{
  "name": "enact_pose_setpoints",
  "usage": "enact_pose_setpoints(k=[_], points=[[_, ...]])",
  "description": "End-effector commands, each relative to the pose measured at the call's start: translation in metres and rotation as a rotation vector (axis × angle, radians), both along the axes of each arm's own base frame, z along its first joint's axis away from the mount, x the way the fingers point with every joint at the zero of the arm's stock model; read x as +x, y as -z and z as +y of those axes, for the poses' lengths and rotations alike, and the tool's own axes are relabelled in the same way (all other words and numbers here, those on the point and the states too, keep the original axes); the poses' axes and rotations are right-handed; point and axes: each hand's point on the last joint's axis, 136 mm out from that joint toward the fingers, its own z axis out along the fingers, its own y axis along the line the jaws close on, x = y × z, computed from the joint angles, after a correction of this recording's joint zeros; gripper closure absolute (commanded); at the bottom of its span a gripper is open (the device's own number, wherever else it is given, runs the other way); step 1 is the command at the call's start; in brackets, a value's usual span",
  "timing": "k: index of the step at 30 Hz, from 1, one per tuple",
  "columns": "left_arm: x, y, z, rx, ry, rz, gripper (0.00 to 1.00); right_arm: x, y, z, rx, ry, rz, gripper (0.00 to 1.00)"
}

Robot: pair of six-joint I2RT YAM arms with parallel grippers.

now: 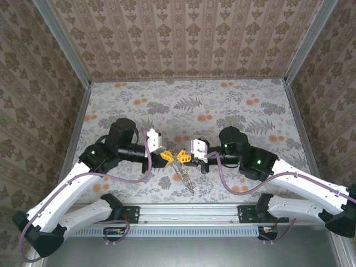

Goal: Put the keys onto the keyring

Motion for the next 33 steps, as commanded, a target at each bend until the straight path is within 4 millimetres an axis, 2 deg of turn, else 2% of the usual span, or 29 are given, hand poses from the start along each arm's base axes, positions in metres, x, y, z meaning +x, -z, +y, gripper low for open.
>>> enact_pose_setpoints(k=[1,16,21,27,33], points=[[-0.005,-0.012,-0.001,-0.054,0.034,-0.011,1.00,-0.013,0.001,-0.004,-0.021,-0.052,-0.030,1.00],[-0.003,-0.018,-0.002,-0.079,0.046,0.012,1.00,-0.011,0.018,-0.006,-0.082,-0.003,-0.193,1.00],[-0.003,-0.019,-0.001,-0.087,0.045,0.010,1.00,-0.006,0.019,-0.008,-0.076,0.036,-0.215,0.88],[-0.003,-0.021,-0.001,-0.093,0.043,0.006,1.00,-0.007,0.011,-0.016,-0.028,0.062,-0.217,0.75],[0.000,-0.025,0.000,-0.106,0.020,-0.022,1.00,-0.009,-0.013,-0.025,0.068,0.108,-0.194,0.72]])
